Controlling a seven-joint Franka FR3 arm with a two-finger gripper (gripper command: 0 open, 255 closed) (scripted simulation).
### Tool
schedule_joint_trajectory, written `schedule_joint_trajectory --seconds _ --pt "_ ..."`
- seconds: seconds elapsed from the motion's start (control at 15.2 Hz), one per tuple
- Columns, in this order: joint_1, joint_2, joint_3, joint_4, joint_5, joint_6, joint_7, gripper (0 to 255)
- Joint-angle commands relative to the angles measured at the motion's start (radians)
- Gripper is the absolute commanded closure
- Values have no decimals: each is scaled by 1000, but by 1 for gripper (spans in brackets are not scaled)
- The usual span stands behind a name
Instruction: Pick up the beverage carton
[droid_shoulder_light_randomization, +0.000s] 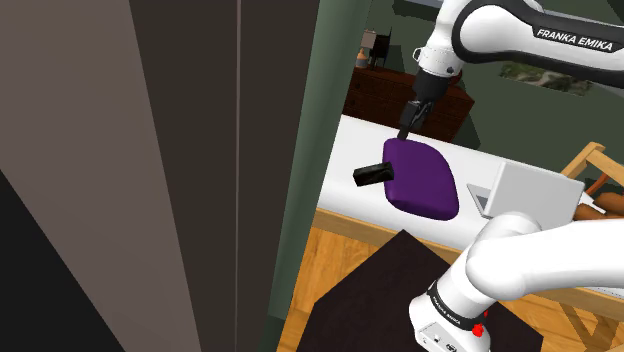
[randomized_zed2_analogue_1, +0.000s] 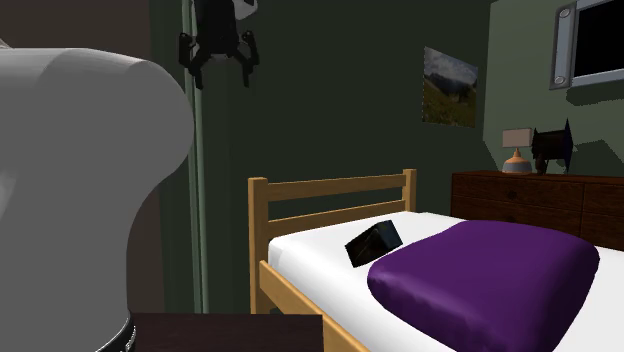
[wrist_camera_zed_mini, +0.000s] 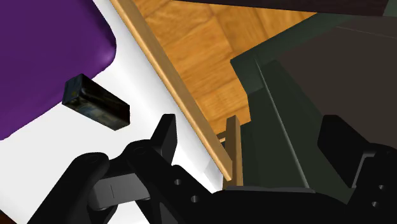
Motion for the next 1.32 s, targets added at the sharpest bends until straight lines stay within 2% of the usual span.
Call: schedule_joint_trajectory --seconds 0.0,0.33,0.73,1.25 --pt "0 0 0 0 0 0 0 0" --pt "-17 49 -105 -58 -63 110 -133 0" --pt "-33 160 -233 -81 -122 253 -291 0" --pt "-29 394 -404 -32 -134 446 -516 0"
